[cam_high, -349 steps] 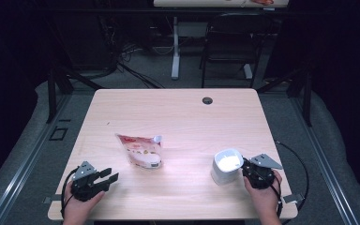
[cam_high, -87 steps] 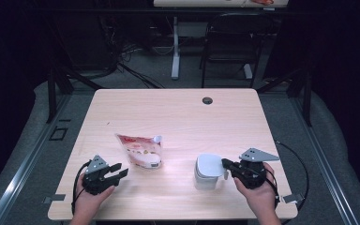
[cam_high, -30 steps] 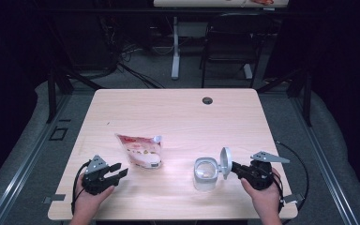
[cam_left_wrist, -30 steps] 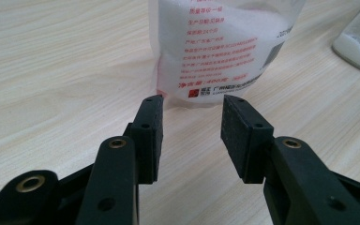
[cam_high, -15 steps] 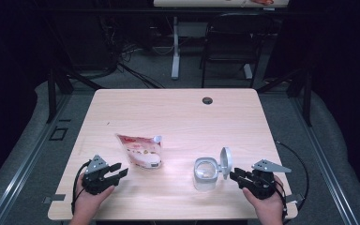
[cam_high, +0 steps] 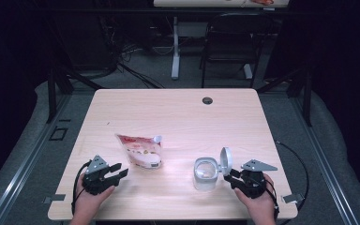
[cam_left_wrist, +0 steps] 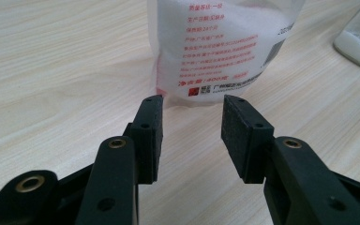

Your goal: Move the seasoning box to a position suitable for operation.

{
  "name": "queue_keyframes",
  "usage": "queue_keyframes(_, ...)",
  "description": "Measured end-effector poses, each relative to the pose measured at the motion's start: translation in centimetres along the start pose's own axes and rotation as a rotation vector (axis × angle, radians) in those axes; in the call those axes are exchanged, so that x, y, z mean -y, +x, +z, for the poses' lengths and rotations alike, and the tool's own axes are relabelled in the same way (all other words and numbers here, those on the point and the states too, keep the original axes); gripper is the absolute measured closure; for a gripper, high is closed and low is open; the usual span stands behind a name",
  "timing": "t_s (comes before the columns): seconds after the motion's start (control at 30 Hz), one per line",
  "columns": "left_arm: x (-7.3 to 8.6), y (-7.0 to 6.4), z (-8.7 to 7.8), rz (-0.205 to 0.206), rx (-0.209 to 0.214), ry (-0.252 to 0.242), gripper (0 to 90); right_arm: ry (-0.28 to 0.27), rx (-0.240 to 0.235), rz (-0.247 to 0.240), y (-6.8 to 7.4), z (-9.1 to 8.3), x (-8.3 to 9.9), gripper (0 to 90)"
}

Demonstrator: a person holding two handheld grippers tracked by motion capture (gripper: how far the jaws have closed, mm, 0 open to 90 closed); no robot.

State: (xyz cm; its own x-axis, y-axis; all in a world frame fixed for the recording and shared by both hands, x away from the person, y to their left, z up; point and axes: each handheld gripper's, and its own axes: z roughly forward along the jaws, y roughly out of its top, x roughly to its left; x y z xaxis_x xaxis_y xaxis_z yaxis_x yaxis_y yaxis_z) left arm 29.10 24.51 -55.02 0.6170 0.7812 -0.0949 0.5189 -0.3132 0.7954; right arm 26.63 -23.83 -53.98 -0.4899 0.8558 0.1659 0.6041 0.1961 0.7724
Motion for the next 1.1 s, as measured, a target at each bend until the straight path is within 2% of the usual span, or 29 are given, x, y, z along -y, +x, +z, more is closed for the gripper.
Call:
queue_keyframes(0.43, 0.2, 0.1, -0.2, -0.003, -0.005, 0.003, 59.1, -0.008, 0.016, -0.007, 0.3, 1.0, -0.4, 73.0)
queue_keyframes(0.5, 0.2, 0.1, -0.2, -0.005, -0.005, 0.003, 59.2, -0.01, 0.021, -0.004, 0.2, 1.2, -0.5, 78.1)
queue_keyframes(0.57, 0.2, 0.1, -0.3, -0.007, -0.006, 0.001, 59.2, -0.013, 0.011, -0.004, 0.2, 1.2, -0.6, 78.1)
queue_keyframes(0.63, 0.2, 0.1, -0.3, -0.006, -0.008, 0.003, 59.2, -0.018, 0.034, -0.018, 0.3, 1.4, -0.8, 78.7)
queue_keyframes(0.73, 0.2, 0.1, -0.3, -0.004, -0.009, 0.002, 59.2, -0.027, 0.043, -0.024, 0.2, 1.7, -1.0, 78.8)
queue_keyframes(1.1, 0.2, 0.1, -0.4, -0.004, -0.01, 0.003, 59.2, -0.035, 0.033, -0.042, -0.6, 2.3, -1.6, 79.0)
